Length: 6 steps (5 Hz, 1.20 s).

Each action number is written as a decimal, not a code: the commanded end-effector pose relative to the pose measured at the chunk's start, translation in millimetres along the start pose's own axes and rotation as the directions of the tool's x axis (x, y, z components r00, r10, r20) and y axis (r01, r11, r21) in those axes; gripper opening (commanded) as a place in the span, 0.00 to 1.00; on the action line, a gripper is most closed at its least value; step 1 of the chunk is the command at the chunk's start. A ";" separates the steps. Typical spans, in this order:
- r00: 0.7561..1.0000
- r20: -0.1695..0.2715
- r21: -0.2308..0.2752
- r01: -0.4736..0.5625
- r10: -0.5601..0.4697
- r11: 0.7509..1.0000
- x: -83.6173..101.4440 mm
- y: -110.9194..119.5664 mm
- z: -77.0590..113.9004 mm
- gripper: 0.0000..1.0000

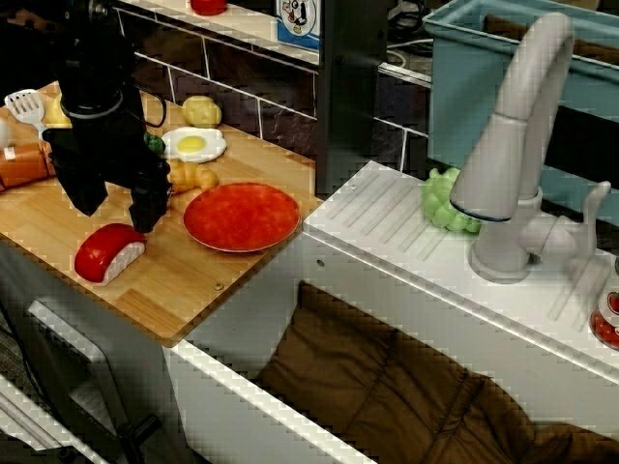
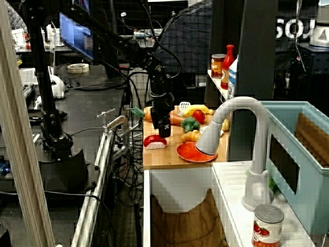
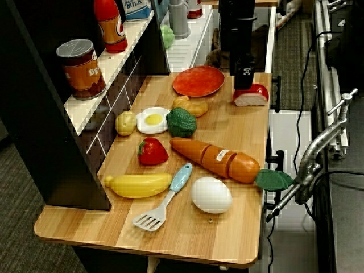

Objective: Put sushi on plate

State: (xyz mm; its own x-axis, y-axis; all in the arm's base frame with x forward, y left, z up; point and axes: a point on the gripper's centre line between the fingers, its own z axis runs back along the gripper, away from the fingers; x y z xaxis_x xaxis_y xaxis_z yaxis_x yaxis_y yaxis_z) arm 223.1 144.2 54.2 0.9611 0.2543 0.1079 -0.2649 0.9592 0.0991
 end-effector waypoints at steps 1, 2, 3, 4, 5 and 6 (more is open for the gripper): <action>1.000 0.011 0.036 -0.004 0.004 0.999 6.5 3.3 -6.0 1.00; 1.000 0.011 0.047 0.004 -0.005 0.999 4.9 7.0 -9.9 1.00; 0.999 -0.034 0.055 0.018 -0.016 0.998 -3.2 11.5 -13.0 1.00; 0.997 -0.080 0.077 0.026 -0.019 0.997 -16.7 17.6 -20.6 1.00; 0.994 -0.102 0.092 0.037 -0.028 0.995 -21.7 18.3 -28.4 1.00; 0.995 -0.100 0.086 0.027 -0.019 0.996 -23.9 20.5 -33.8 0.00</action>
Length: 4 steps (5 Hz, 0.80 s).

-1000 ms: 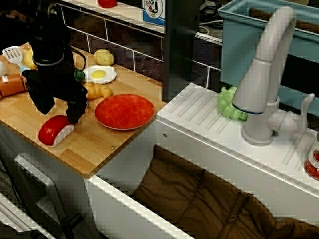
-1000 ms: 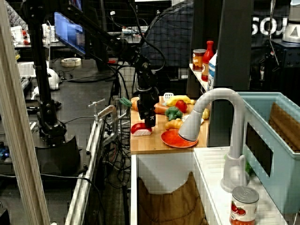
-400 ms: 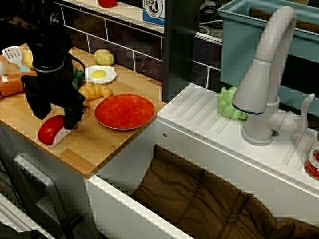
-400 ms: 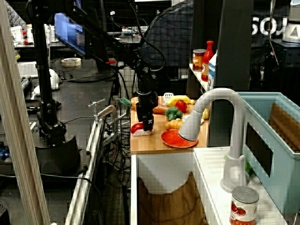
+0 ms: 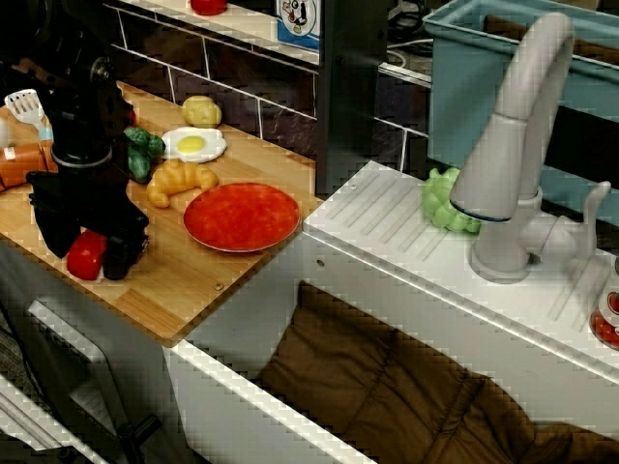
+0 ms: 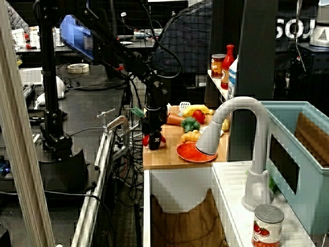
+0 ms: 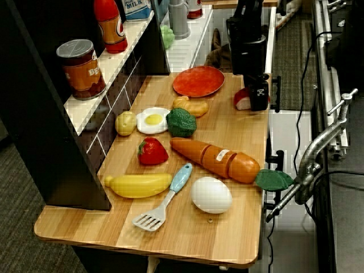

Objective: Put sushi on plate

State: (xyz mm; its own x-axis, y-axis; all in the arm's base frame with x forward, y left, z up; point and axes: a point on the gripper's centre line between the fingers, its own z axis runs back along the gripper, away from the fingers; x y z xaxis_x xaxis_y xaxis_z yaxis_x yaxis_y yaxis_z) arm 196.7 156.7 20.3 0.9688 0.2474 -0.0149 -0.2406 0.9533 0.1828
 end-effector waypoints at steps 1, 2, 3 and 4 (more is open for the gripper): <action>1.000 0.017 0.001 -0.002 0.002 1.000 0.6 4.0 -1.8 0.00; 1.000 0.006 -0.015 -0.008 0.008 1.000 6.3 0.8 3.9 0.00; 0.999 -0.020 -0.060 0.031 -0.032 0.998 14.3 -19.3 23.6 0.00; 0.997 -0.007 -0.126 0.075 -0.076 0.989 17.8 -40.8 56.5 0.00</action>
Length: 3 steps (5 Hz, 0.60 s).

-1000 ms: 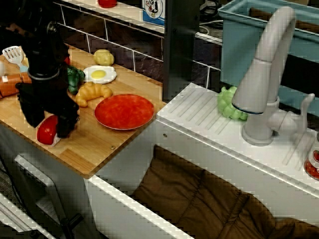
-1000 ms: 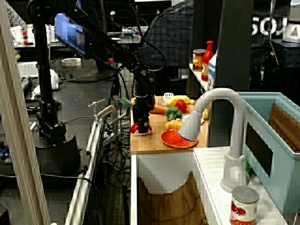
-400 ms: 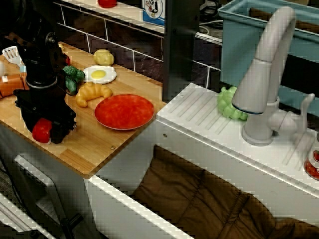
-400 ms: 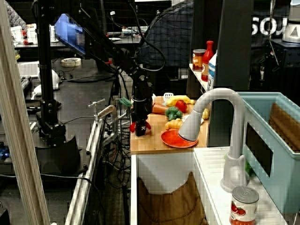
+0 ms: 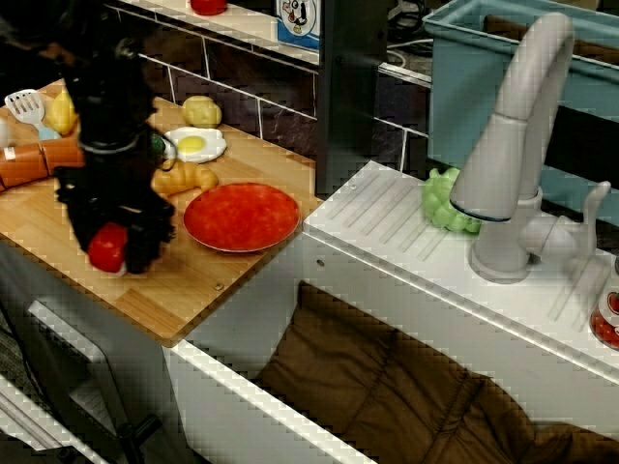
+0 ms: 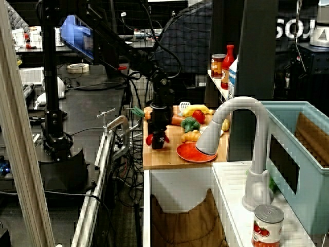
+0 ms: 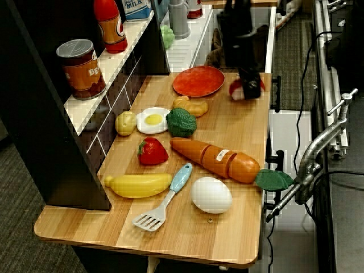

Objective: Put sushi on plate

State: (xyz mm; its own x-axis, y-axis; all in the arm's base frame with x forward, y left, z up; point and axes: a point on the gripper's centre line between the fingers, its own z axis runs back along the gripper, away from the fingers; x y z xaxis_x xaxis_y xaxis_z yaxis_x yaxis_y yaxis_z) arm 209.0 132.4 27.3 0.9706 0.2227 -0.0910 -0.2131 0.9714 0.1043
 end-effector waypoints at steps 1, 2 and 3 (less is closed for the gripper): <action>0.997 0.069 -0.085 0.049 -0.043 0.995 18.9 -25.2 60.5 0.00; 0.999 0.043 -0.094 0.015 -0.011 0.995 39.2 -26.1 64.3 0.00; 0.999 0.049 -0.111 -0.017 0.023 0.994 57.0 -22.7 64.0 0.00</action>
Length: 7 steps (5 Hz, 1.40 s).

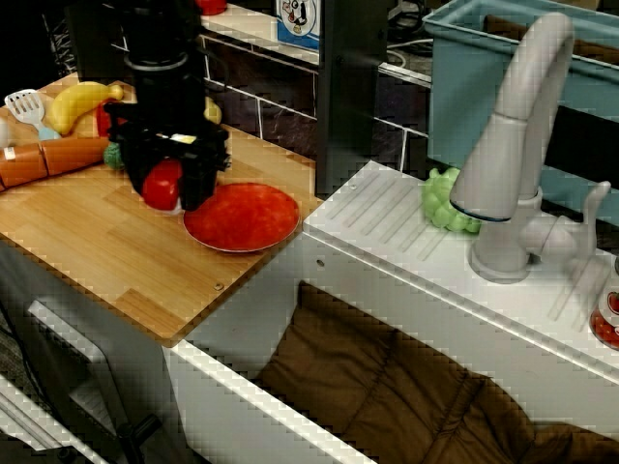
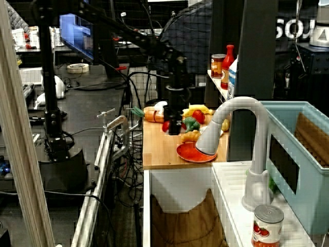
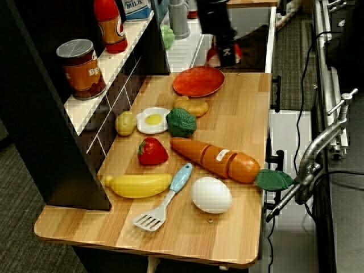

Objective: Put sushi on plate

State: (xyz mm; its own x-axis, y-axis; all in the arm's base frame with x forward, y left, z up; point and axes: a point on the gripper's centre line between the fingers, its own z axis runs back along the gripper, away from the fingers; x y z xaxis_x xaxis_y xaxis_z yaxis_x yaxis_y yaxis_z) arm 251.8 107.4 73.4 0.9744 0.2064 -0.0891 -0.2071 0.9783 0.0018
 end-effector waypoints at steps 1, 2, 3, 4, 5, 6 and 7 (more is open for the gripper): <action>0.996 0.057 -0.010 -0.065 0.065 0.998 34.9 8.2 4.8 0.00; 0.994 0.073 -0.005 -0.077 0.077 0.997 36.5 9.8 -1.8 0.00; 0.994 0.078 0.005 -0.074 0.074 0.997 33.0 9.7 -6.9 0.00; 0.995 0.074 -0.003 -0.073 0.073 0.997 28.9 7.5 -6.1 0.00; 0.995 0.087 0.045 -0.059 0.055 0.997 26.5 -2.1 -18.7 0.00; 0.994 0.083 0.053 -0.077 0.073 0.996 27.2 1.1 -26.6 0.00; 0.993 0.080 0.044 -0.091 0.087 0.995 28.2 2.5 -26.7 0.00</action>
State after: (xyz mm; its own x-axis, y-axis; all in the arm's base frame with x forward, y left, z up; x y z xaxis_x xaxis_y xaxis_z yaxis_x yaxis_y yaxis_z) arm 271.6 110.1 35.8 0.9562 0.2904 -0.0375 -0.2883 0.9561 0.0516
